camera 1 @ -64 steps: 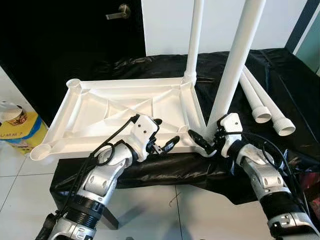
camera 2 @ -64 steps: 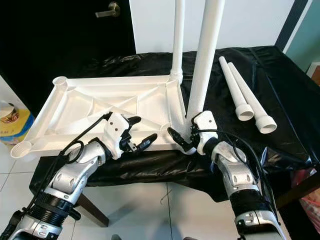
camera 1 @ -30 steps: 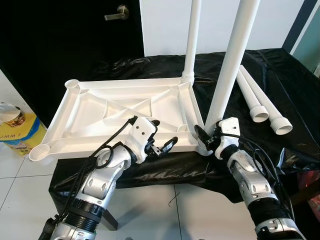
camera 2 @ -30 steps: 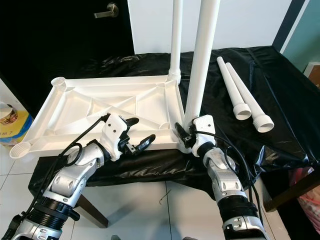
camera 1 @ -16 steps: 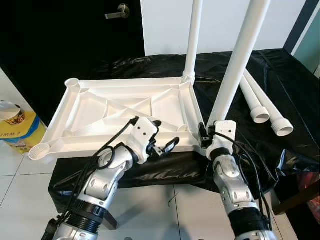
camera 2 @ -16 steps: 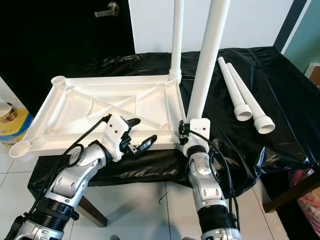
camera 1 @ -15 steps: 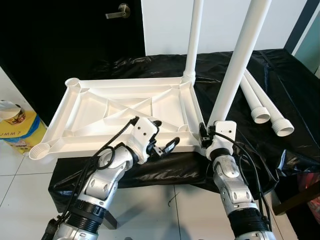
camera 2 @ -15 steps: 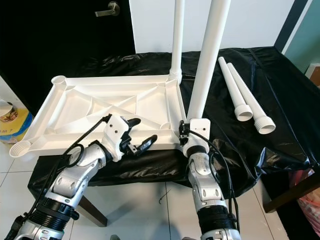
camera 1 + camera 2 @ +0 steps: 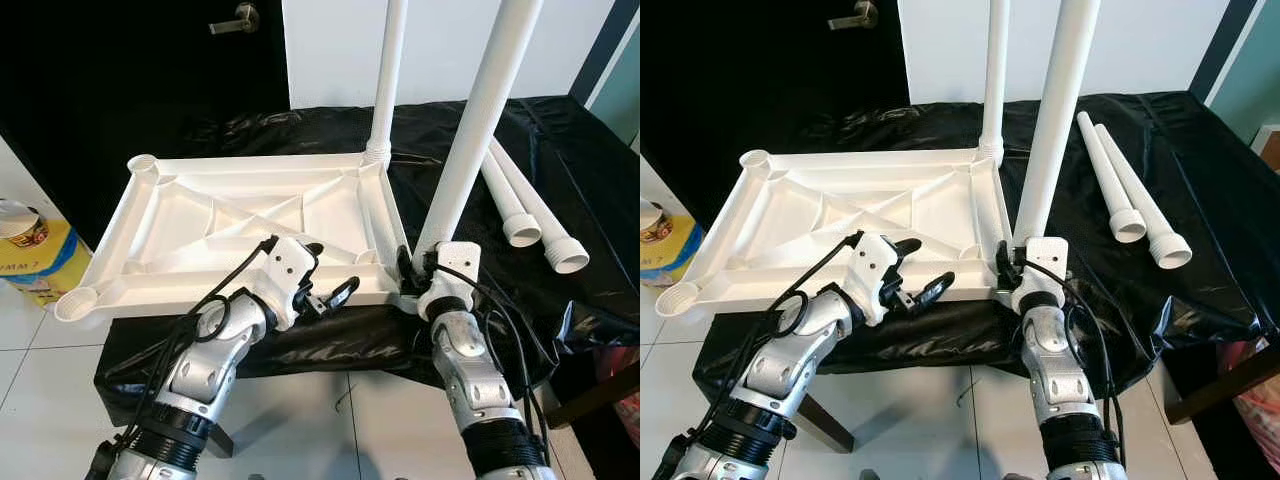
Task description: Building children table
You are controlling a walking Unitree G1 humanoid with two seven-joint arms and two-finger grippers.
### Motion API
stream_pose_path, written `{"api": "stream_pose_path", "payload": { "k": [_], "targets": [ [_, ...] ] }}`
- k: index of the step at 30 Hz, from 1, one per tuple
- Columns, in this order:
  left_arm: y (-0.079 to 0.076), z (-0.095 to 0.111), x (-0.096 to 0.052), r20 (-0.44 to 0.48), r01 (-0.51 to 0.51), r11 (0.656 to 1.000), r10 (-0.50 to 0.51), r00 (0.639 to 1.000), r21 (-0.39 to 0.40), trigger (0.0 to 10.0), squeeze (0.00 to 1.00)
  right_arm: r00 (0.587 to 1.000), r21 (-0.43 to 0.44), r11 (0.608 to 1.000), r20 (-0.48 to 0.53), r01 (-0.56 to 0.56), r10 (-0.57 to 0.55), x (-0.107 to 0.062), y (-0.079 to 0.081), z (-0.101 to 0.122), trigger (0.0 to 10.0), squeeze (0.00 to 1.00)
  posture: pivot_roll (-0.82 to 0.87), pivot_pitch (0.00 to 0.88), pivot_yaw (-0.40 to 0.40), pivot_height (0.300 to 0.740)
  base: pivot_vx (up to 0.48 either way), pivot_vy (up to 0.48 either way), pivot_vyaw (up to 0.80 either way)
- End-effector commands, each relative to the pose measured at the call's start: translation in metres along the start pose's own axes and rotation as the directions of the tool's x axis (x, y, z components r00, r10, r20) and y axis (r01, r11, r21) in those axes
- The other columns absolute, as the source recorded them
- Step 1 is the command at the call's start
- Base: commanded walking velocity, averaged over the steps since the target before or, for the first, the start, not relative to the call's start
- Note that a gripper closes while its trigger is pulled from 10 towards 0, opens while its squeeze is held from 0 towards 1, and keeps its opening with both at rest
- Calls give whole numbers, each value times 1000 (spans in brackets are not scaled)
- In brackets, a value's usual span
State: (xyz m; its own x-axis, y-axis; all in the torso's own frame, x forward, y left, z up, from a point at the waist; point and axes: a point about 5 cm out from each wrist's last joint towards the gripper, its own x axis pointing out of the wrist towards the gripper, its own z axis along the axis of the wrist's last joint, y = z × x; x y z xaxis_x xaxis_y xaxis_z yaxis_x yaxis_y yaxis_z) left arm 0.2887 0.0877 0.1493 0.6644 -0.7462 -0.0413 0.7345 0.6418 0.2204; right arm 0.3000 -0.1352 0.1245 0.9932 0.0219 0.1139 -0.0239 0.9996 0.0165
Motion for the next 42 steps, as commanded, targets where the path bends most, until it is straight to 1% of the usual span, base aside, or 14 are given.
{"api": "stream_pose_path", "payload": {
  "k": [1,6,7,8,10,14,22,24,25,26,27,28,33,42],
  "targets": [
    [-2,-2,-1,-15,-8,1000,9,1000,7,10000,0,998,16,998,1,-64,64,-4,0,0,10000,1000,-31,0,-21,740,0,0,0],
    [-3,-2,-2,-18,-4,1000,4,1000,10,10000,0,980,21,980,3,-200,200,-8,-10,1,10000,1000,-31,0,-22,740,0,0,0],
    [-5,-2,-3,-19,12,1000,-12,1000,7,10000,0,967,23,967,-9,-256,256,-7,-14,0,10000,24,-31,1,-21,740,0,0,0],
    [-9,-1,-3,-19,46,999,-46,999,-3,10000,0,941,12,942,-23,-337,337,-5,-20,-1,10000,0,-33,2,-19,740,0,0,0],
    [-10,-1,-4,-18,60,998,-60,998,-10,10000,0,932,1,932,-27,-362,362,-4,-21,-1,10000,0,-33,2,-19,740,0,0,0],
    [-22,4,-8,5,184,983,-184,983,-27,10000,0,866,-58,865,-83,-499,494,5,-27,-3,10000,0,-32,4,-17,740,0,0,0],
    [-34,11,-12,12,293,956,-293,956,-16,10000,0,769,-79,767,-140,-637,624,19,-26,-4,10000,0,-28,4,-8,740,0,0,0],
    [-34,11,-11,9,295,955,-295,955,-16,10000,0,763,-81,761,-145,-644,630,23,-26,-4,10000,0,-27,3,-8,740,0,0,0],
    [-34,12,-11,7,297,955,-297,955,-12,10000,0,759,-83,757,-151,-649,634,25,-27,-4,7608,0,-24,3,-10,740,0,0,0],
    [-34,12,-11,6,297,955,-297,955,-10,10000,0,757,-84,755,-157,-651,635,26,-27,-4,6157,0,-22,4,-11,740,0,0,0],
    [-34,13,-11,5,294,956,-294,956,-8,10000,0,756,-84,755,-160,-651,635,27,-28,-5,3608,0,-21,5,-12,740,0,0,0],
    [-33,13,-11,1,291,957,-291,957,-5,10000,0,756,-85,754,-166,-651,634,28,-29,-6,0,0,-19,6,-13,740,0,0,0],
    [-31,11,-11,-8,277,961,-277,961,-1,10000,0,760,-103,757,-188,-645,622,27,-33,-10,0,0,-17,6,-14,740,0,0,0],
    [-23,7,-11,-26,216,976,-216,976,6,10000,0,819,-114,821,-231,-559,526,24,-46,-23,0,0,-23,12,-8,740,0,0,0]
  ]
}}
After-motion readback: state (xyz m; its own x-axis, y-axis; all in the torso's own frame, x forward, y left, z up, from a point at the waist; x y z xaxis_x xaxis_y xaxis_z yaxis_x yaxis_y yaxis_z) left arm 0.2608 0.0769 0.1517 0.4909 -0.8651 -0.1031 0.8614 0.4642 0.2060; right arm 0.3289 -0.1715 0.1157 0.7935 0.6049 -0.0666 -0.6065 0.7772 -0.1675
